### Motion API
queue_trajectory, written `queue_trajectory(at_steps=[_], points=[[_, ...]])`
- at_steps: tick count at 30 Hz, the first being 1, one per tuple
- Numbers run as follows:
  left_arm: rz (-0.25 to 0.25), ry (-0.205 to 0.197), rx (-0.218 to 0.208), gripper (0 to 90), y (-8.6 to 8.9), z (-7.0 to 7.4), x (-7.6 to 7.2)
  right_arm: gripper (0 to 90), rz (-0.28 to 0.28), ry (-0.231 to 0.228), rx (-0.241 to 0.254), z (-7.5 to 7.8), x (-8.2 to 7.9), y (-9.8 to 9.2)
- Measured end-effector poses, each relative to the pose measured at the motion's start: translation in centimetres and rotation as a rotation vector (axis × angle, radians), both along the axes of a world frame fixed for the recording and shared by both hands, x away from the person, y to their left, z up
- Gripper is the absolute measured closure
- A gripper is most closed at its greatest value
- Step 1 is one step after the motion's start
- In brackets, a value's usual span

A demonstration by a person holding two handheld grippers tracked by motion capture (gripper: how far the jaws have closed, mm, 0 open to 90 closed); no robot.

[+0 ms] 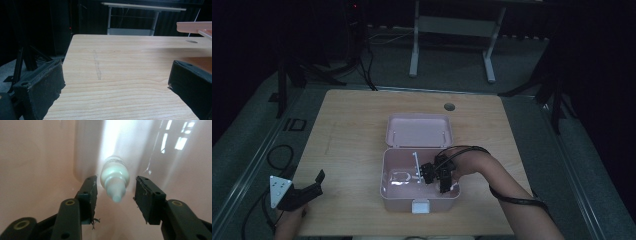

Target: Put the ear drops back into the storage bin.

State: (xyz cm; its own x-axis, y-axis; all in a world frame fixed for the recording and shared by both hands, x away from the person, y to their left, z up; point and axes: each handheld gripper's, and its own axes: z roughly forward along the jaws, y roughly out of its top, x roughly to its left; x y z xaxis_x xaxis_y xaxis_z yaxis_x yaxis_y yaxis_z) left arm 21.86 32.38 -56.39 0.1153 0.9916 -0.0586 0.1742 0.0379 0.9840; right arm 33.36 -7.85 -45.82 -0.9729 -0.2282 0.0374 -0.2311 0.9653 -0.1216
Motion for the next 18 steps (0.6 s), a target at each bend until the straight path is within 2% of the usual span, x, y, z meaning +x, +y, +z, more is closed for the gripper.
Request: queue_trajectory(at_steps=[4,10,12,14,16,18], points=[[0.000,0.001,-0.004,0.4,0.0,0.0,0.0,46.7,-0.016,-0.032,0.049,2.0,0.1,-0.4],[0.003,0.002,-0.006,0.4,0.0,0.0,0.0,34.1,-0.071,-0.058,0.178,5.1,-0.1,-1.4],[0.004,0.002,-0.007,0.4,0.0,0.0,0.0,29.3,-0.104,-0.054,0.209,5.8,-0.1,-1.6],[0.004,0.002,-0.006,0.4,0.0,0.0,0.0,22.4,-0.103,-0.053,0.240,6.2,-0.1,-2.0],[0.004,0.002,-0.007,0.4,0.0,0.0,0.0,16.9,-0.110,-0.055,0.238,6.3,-0.2,-2.4],[0.004,0.004,-0.009,0.4,0.0,0.0,0.1,13.4,-0.130,-0.054,0.262,6.4,-0.1,-2.7]])
